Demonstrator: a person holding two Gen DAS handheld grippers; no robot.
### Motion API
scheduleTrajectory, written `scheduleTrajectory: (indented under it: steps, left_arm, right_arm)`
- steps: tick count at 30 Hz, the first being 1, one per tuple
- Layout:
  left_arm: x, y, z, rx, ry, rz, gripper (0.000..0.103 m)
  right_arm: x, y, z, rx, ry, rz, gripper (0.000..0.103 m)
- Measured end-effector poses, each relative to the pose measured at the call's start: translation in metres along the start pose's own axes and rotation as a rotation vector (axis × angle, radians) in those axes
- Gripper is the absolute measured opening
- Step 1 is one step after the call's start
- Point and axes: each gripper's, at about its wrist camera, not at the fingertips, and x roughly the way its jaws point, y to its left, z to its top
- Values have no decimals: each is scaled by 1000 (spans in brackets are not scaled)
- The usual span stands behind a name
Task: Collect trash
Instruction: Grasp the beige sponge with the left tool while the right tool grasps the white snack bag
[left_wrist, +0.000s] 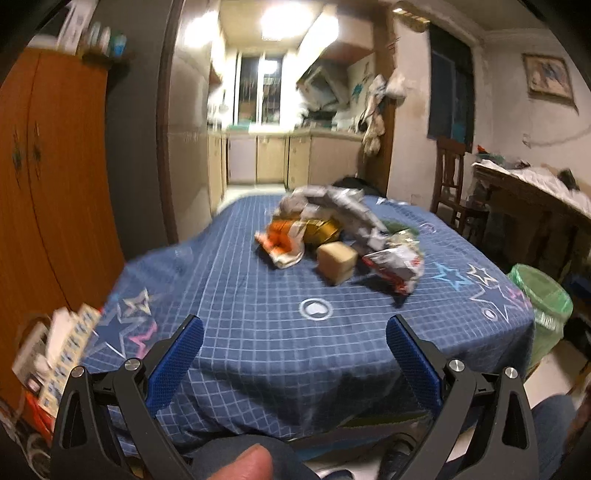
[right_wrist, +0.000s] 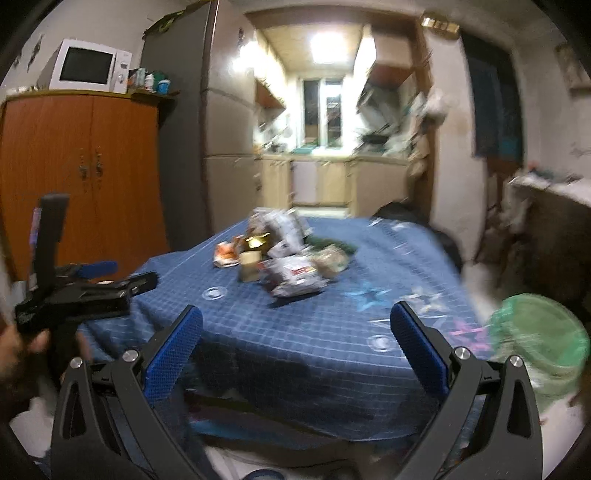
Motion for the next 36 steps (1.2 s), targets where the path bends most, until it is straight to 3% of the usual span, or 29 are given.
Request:
scheduleTrajectory:
  steps: [3,9,11,14,17,21,23,26,32,36]
  left_arm:
    - [31,28,12,-60,72,-58,98]
    - [88,57,34,-178,180,-172,98]
    - [104,54,43,-175,194,-193,98]
    - [121,41,49,-127,208,-217,98]
    - [139,33,50,-118,231,-236,98]
    - [158,24,53,-145,250,-266,98]
    - [166,17,54,-146,251,-277,98]
    - [177,2,57,-148,254,-288,98]
    - [189,-22,68,-148,237,-294,98]
    - [203,-37,73,-149,256,-293,83]
  right_arm:
    - [32,-7,11,12,65,78,95]
    - [140,-18,34,-13,241,168,84]
    - [167,-24,35,-1,290,171,79]
    - [205,-32,32,29,368,182,79]
    - [224,-34,31,14,388,163,79]
    - [232,-34,32,14,406,176,78]
    - [229,-34,32,3,403,160,65]
    - [218,-43,35,36,374,148,56]
    - [185,-55,35,57,320,125,52]
    - [159,-63,23,89,304,104,52]
